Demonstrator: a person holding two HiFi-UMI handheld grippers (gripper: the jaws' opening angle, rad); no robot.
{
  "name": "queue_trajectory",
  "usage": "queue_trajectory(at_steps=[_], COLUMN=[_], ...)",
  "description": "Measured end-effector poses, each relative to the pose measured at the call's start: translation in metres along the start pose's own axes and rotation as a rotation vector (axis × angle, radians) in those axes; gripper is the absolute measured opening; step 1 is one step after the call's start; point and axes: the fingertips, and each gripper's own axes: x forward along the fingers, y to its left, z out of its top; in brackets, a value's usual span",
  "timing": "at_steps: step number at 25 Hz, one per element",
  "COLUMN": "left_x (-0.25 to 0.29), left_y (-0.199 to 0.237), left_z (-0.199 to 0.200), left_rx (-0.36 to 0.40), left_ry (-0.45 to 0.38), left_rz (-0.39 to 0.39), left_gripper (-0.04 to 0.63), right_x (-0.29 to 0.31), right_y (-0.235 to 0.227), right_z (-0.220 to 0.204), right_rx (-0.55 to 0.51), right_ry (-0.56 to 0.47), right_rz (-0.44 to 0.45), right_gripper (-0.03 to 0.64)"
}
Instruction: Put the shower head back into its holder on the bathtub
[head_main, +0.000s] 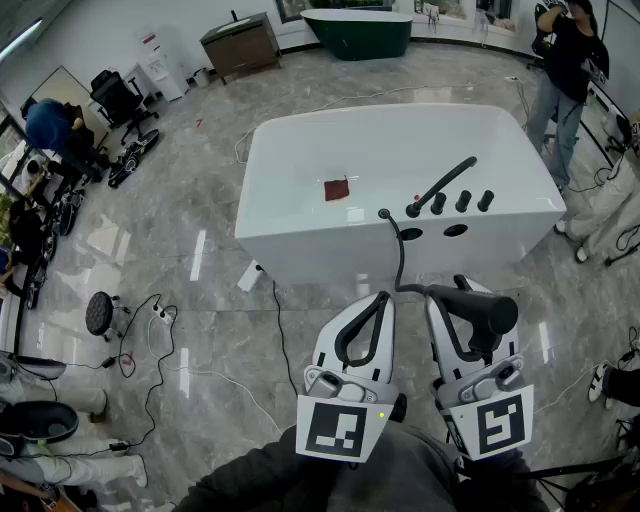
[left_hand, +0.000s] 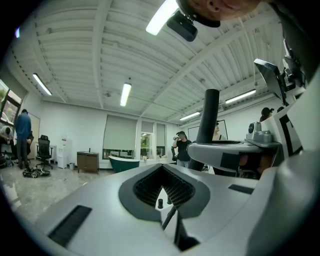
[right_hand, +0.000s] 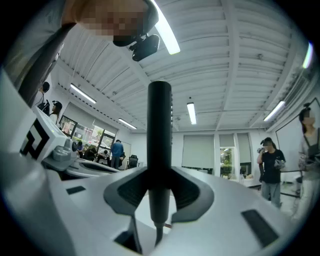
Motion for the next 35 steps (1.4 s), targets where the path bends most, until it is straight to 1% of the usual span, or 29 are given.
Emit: queue_trajectory(at_steps=[3,10,13,15,19,24,27,30,33,35], left_x=[0.000,0.003,0.005,0.008,0.009,0.011,0.014,0.021,0.041,0.059], left_y=[0.000,-0.005,-0.012,-0.017,-0.027,-0.033,-0.025,-0.009,0.010,0.021], left_z=[-0.002,-0.005,-0.004,-0.005,-0.010,-0.019,-0.024,-0.036,-0.043,-0.041], left_rx=[0.003,0.005,0.002,-0.001,-0.013,-0.025,-0.033,-0.046,-0.052,-0.057], left_ry=[-0.001,0.002,0.004,0.004,0.003,0.024,0.036,0.057,0.059,0.047], left_rz=[0.004,0.013,0.020,0.030,0.060,0.098,0.112,0.126,0.118,0.105], left_gripper=[0.004,0.004,0.004,0.004,0.004,0.004,0.005,0.004,0.005,0.004], right_x=[0.001,-0.002,-0.006,-0.010,-0.020,-0.024,-0.017,-0.005,0.016,0.033], right_y=[0.004,-0.003,-0.009,-0.014,-0.023,-0.034,-0.037,-0.038,-0.041,-0.046], right_z=[0.000,-0.006,-0.004,-0.003,0.000,-0.002,0.000,0.000,-0.003,-0.001], right_rx=[0.010,-0.004,0.012,0.025,0.016,0.023,0.028,0.027,0.027,0.023], right_ry=[-0.017,0.003,-0.005,-0.010,-0.028,-0.016,-0.020,-0.026,-0.019,-0.015], right_rz=[0.020,0.015,0.027,0.042,0.064,0.089,0.097,0.100,0.107,0.110], right_gripper=[0.141,0.141,0.141,0.141,0.141,0.141,0.141,0.141,0.141,0.141])
